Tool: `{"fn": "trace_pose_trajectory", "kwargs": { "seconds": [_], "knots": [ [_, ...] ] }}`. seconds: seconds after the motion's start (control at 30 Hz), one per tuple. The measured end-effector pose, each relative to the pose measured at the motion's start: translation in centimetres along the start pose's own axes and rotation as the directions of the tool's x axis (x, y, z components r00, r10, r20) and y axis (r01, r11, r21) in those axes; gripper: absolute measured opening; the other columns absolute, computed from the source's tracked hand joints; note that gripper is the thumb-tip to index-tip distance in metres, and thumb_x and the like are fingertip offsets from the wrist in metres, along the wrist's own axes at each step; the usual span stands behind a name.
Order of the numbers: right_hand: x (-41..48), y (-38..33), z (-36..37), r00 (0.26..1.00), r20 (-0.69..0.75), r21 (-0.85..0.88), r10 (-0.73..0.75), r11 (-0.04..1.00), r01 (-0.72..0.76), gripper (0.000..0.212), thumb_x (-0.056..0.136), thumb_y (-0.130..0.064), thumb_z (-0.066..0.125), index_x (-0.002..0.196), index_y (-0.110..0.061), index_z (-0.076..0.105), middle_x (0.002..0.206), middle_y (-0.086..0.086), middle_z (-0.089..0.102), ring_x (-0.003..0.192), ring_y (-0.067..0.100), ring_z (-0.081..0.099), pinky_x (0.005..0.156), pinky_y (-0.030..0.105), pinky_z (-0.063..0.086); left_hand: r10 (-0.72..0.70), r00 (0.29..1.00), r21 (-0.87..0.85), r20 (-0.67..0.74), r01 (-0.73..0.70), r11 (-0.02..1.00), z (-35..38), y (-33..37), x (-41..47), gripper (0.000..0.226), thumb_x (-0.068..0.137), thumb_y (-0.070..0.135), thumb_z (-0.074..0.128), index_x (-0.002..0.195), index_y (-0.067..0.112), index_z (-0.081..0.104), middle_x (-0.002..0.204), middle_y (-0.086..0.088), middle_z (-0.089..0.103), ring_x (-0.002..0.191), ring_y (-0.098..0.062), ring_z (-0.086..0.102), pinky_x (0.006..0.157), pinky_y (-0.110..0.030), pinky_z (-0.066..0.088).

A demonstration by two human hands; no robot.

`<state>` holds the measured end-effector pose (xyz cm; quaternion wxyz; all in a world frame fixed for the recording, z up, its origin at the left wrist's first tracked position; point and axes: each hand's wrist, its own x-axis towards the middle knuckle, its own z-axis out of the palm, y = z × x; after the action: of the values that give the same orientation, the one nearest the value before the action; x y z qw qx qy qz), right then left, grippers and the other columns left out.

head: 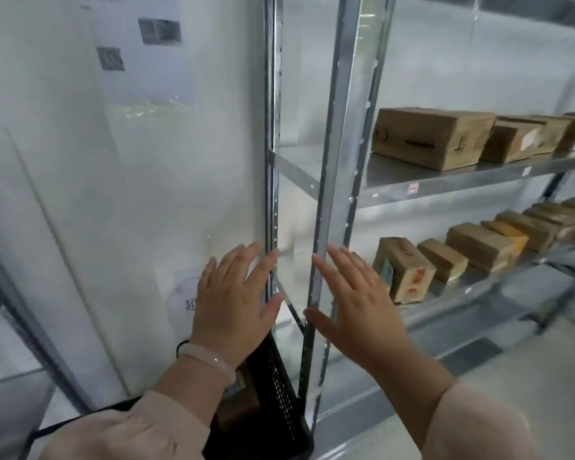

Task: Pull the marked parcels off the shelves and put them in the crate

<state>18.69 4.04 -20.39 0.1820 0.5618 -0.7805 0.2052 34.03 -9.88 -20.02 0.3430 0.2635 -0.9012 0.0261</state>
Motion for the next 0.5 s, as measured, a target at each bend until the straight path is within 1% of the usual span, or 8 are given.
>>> {"fn": "trace_pose_trajectory", "kwargs": {
  "seconds": [0.07,0.17,0.27,0.33,0.4,0.5],
  "knots": [
    [-0.7,1.9,-2.9,0.998,-0.057,-0.003,0.037,0.999,-0.037,0.076,0.086,-0.064,0.042,0.152,-0.032,0.019,0.161,-0.005,0.013,0.147,0.012,0.002,0.118,0.033,0.001,0.043,0.999,-0.019,-0.026,-0.044,0.999,-1.1,2.8,0.9,0.059,0.085,0.042,0.065,0.139,0.026,0.048,0.144,-0.003,0.049,0.135,-0.026,0.043,0.111,-0.054,0.033],
    [-1.6,4.9,-6.5,0.991,-0.122,0.004,0.060,0.998,-0.059,0.075,0.085,-0.063,0.037,0.151,-0.030,0.025,0.160,-0.003,0.017,0.148,0.014,0.007,0.120,0.037,0.010,0.113,0.990,-0.057,-0.085,-0.118,0.991,-1.8,7.4,2.6,0.058,0.085,0.042,0.063,0.139,0.025,0.050,0.143,-0.002,0.050,0.133,-0.025,0.045,0.108,-0.053,0.037],
    [-2.7,8.8,-9.3,0.987,-0.149,-0.030,0.058,0.998,-0.063,0.074,0.089,-0.063,0.041,0.152,-0.033,0.018,0.161,-0.006,0.011,0.148,0.011,0.002,0.120,0.035,0.007,0.158,0.979,-0.079,-0.127,-0.169,0.982,-1.5,12.8,4.9,0.058,0.085,0.045,0.059,0.139,0.026,0.050,0.142,-0.002,0.051,0.132,-0.025,0.047,0.107,-0.050,0.040],
    [-3.3,12.0,-11.1,0.986,-0.158,-0.044,0.058,0.997,-0.066,0.073,0.089,-0.063,0.040,0.152,-0.034,0.017,0.161,-0.006,0.010,0.148,0.011,0.001,0.120,0.036,0.008,0.162,0.979,-0.095,-0.125,-0.175,0.980,-0.8,16.3,6.4,0.059,0.085,0.046,0.060,0.140,0.027,0.049,0.144,-0.001,0.050,0.133,-0.025,0.046,0.106,-0.047,0.041],
    [-3.8,15.4,-12.9,0.985,-0.163,-0.067,0.065,0.995,-0.076,0.074,0.087,-0.064,0.038,0.152,-0.034,0.016,0.161,-0.007,0.010,0.148,0.013,0.004,0.120,0.037,0.009,0.161,0.980,-0.100,-0.115,-0.173,0.980,0.3,19.5,8.0,0.061,0.086,0.050,0.056,0.142,0.029,0.046,0.146,0.000,0.047,0.135,-0.024,0.043,0.108,-0.046,0.040],
    [-4.4,20.6,-15.4,0.980,-0.180,-0.099,0.086,0.990,-0.105,0.077,0.088,-0.061,0.047,0.151,-0.036,0.012,0.161,-0.008,0.008,0.148,0.014,0.006,0.119,0.034,0.006,0.108,0.988,-0.146,-0.112,-0.124,0.982,2.0,24.1,10.4,0.062,0.087,0.052,0.056,0.144,0.033,0.041,0.150,0.003,0.042,0.138,-0.022,0.037,0.110,-0.045,0.035]
  ]
}}
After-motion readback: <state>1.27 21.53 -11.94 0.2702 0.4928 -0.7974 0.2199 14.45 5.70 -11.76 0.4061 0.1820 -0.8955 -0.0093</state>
